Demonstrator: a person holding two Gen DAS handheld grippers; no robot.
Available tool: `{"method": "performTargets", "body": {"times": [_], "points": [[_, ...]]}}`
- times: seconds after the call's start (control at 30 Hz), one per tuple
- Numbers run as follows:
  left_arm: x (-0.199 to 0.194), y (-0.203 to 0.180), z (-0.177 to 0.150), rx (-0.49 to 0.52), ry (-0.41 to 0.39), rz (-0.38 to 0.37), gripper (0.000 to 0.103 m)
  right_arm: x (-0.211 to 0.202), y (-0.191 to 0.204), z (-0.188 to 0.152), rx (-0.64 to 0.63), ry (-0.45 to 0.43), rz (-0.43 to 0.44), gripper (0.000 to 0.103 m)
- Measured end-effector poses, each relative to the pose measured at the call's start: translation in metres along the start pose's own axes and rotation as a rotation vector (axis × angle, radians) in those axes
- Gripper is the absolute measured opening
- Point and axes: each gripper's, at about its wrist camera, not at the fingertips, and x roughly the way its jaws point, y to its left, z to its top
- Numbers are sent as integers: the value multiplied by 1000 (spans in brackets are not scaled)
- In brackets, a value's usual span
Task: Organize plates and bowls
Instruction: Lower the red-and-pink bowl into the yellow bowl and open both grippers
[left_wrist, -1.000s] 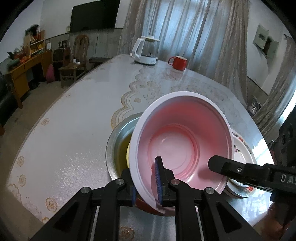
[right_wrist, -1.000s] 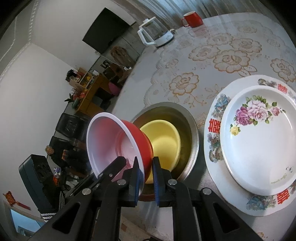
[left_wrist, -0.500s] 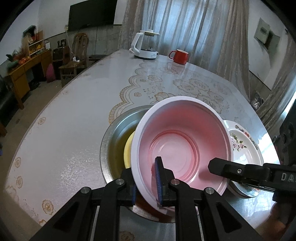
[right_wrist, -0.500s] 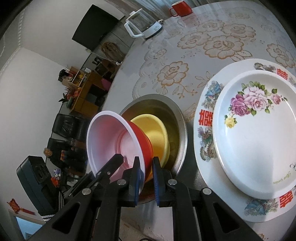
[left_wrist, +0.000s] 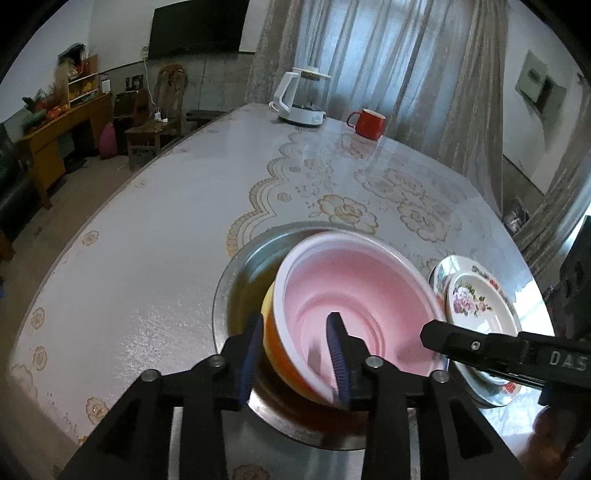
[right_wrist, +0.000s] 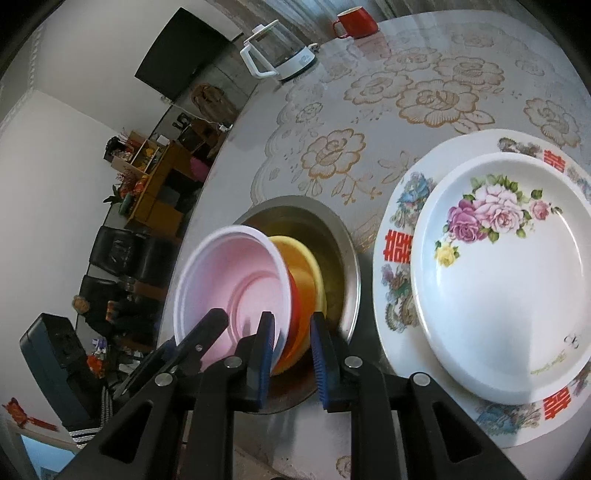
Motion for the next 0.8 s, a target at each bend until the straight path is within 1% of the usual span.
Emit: {"method": "performTargets", "body": {"times": [0.17, 0.2, 0.23, 0.27, 0.57, 0.63, 0.7, 0.73, 0.77, 0.8], "points": [[2, 0, -1, 5, -4, 3, 36, 4, 0, -2, -3, 13, 1, 20], [3, 0, -2, 9, 1, 5, 35, 5, 0, -2, -7, 16, 4, 20], [5, -1, -3, 14, 11, 4, 30, 6, 1, -3, -13, 19, 5, 20], [6, -1, -4, 18, 16, 4, 29, 7, 2, -4, -23, 20, 4, 20], [7, -4, -6, 27, 13, 28, 29, 12, 9, 4, -61, -13, -41, 20], [4, -4, -6, 29, 7, 33, 30, 10, 9, 5, -65, -24, -36, 20], [3, -4, -6, 30, 3, 41, 31, 7, 8, 4, -61, -35, -12, 20], [2, -3, -6, 31, 0, 42, 31, 4, 7, 2, -60, -45, -3, 21], [1, -4, -6, 32, -2, 43, 32, 1, 7, 1, -61, -55, -2, 25], [0, -4, -6, 34, -5, 44, 32, -2, 7, 1, -62, -67, -3, 27]]}}
